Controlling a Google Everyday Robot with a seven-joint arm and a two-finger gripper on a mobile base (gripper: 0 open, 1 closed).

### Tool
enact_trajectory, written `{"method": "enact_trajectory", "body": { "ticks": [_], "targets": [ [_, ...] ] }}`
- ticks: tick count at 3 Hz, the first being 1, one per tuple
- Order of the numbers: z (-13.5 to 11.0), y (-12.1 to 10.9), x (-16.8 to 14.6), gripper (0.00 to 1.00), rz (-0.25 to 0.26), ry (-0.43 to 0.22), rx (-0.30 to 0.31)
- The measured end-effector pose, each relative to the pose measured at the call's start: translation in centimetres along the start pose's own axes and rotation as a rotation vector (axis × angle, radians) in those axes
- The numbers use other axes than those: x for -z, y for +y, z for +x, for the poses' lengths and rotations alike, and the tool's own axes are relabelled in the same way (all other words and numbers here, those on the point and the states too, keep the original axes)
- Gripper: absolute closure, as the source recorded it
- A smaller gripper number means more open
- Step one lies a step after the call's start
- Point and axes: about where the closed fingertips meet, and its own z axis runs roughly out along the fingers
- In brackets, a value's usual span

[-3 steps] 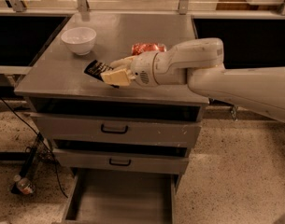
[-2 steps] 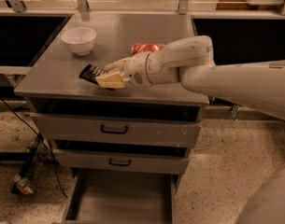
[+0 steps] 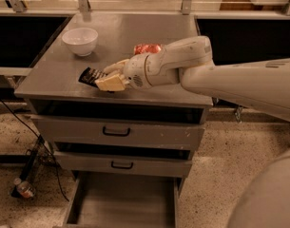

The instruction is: Pick rxbar chocolate from bottom drawer and place on counter

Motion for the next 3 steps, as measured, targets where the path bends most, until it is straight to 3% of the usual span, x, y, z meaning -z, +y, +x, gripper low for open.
{"method": "enact_trajectory", "body": {
  "ticks": [1,2,3],
  "targets": [
    [1.2,-0.27,-2.31,1.0,-0.05,0.012,0.022],
    [1.2,-0.27,-2.31,1.0,-0.05,0.012,0.022],
    [1.2,-0.27,-2.31,0.83,-0.05,0.012,0.022]
  ]
}}
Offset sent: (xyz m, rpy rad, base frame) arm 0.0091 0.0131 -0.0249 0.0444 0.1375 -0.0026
